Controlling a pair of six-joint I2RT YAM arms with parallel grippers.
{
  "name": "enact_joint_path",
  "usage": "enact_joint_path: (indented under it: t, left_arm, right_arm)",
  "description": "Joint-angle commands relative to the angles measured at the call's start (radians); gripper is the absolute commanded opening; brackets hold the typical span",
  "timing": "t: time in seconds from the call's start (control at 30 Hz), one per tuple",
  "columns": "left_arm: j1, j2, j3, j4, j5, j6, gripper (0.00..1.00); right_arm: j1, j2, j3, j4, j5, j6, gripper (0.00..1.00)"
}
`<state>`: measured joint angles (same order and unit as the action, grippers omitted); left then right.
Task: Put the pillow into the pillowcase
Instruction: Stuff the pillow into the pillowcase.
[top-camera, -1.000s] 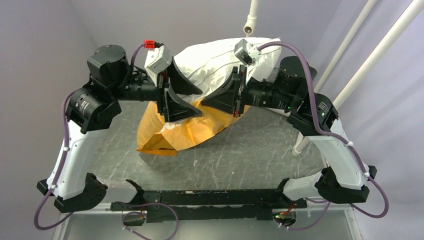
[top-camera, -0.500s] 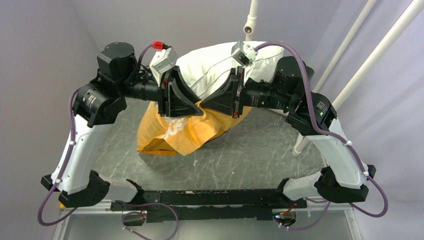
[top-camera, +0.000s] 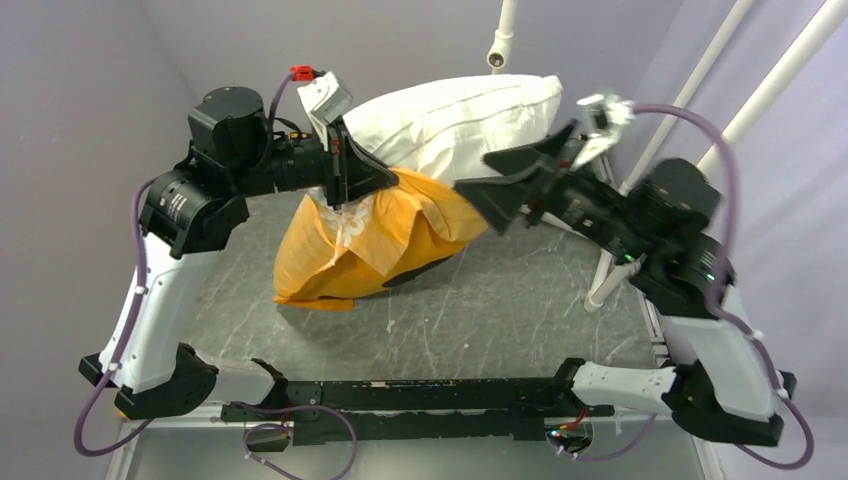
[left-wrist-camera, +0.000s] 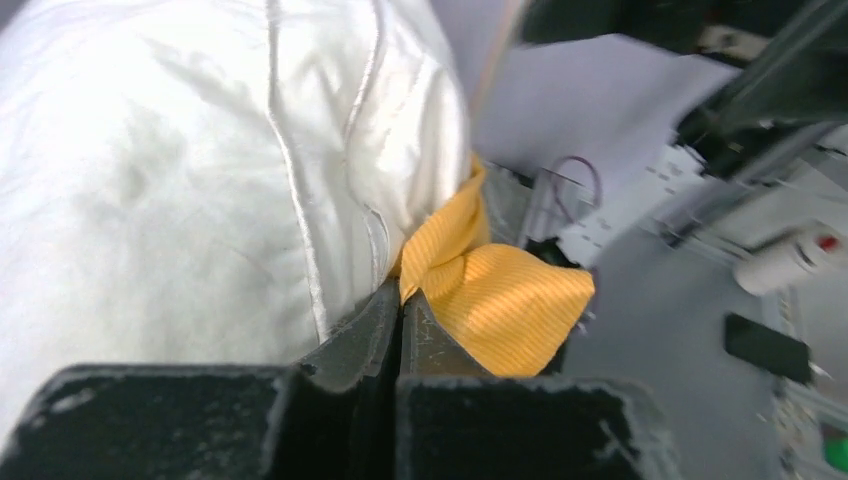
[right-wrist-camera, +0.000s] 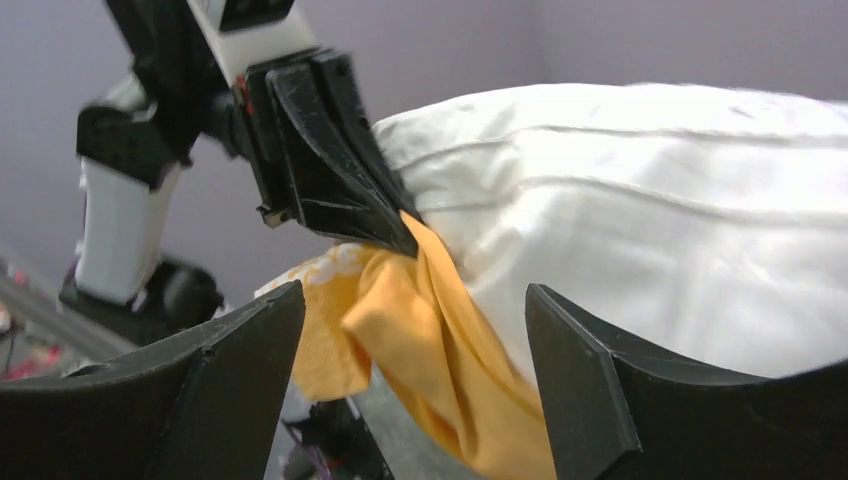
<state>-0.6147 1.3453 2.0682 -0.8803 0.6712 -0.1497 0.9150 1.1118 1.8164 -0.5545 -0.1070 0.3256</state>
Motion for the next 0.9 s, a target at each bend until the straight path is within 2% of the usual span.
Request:
enact_joint_path:
  t: [0.0, 0.1, 0.2, 0.27, 0.37, 0.47, 0.53, 0.63, 0.67, 0.77, 0.83, 0.87]
  left_arm:
    - [0.037, -0.069, -0.011, 0.042, -0.291, 0.007, 0.00]
    - [0.041, -0.078, -0.003, 0.004, -0.405, 0.032, 0.00]
    - [0.041, -0.089, -0.001, -0.029, -0.428, 0.059, 0.00]
    - [0.042, -0.106, -0.012, -0.034, -0.425, 0.071, 0.00]
    - [0.042, -0.142, -0.040, -0.030, -0.410, 0.091, 0.00]
    - [0.042, -0.159, -0.033, -0.061, -0.420, 0.105, 0.00]
    - [0.041, -0.162, -0.027, -0.084, -0.428, 0.111, 0.00]
    - [0.041, -0.168, -0.030, -0.097, -0.447, 0.119, 0.00]
    - [0.041, -0.169, -0.030, -0.102, -0.450, 0.121, 0.00]
    - [0.042, -0.160, -0.026, -0.115, -0.463, 0.124, 0.00]
    - [0.042, -0.154, -0.024, -0.124, -0.497, 0.130, 0.00]
    - [0.042, -0.152, -0.025, -0.130, -0.521, 0.130, 0.00]
  right_arm:
    - [-0.001, -0.122, -0.051, -0.002, 0.320, 0.102, 0.85]
    - [-0.001, -0.169, -0.102, -0.071, 0.418, 0.203, 0.83]
    - [-0.001, -0.182, -0.123, -0.154, 0.491, 0.305, 0.74]
    - [-0.001, -0.169, -0.127, -0.166, 0.501, 0.332, 0.69]
    - [-0.004, -0.102, -0.095, -0.175, 0.466, 0.343, 0.69]
    - [-0.040, 0.017, -0.019, -0.192, 0.379, 0.353, 0.68]
    - [-0.102, 0.084, 0.010, -0.191, 0.275, 0.370, 0.65]
    - [-0.211, 0.158, 0.005, -0.165, 0.063, 0.417, 0.49]
    - [-0.231, 0.172, -0.008, -0.150, 0.026, 0.428, 0.46]
    - [-0.238, 0.173, -0.059, -0.092, -0.016, 0.447, 0.39]
    - [-0.241, 0.154, -0.087, -0.067, -0.029, 0.451, 0.40]
    - [-0.240, 0.146, -0.095, -0.062, -0.029, 0.446, 0.43]
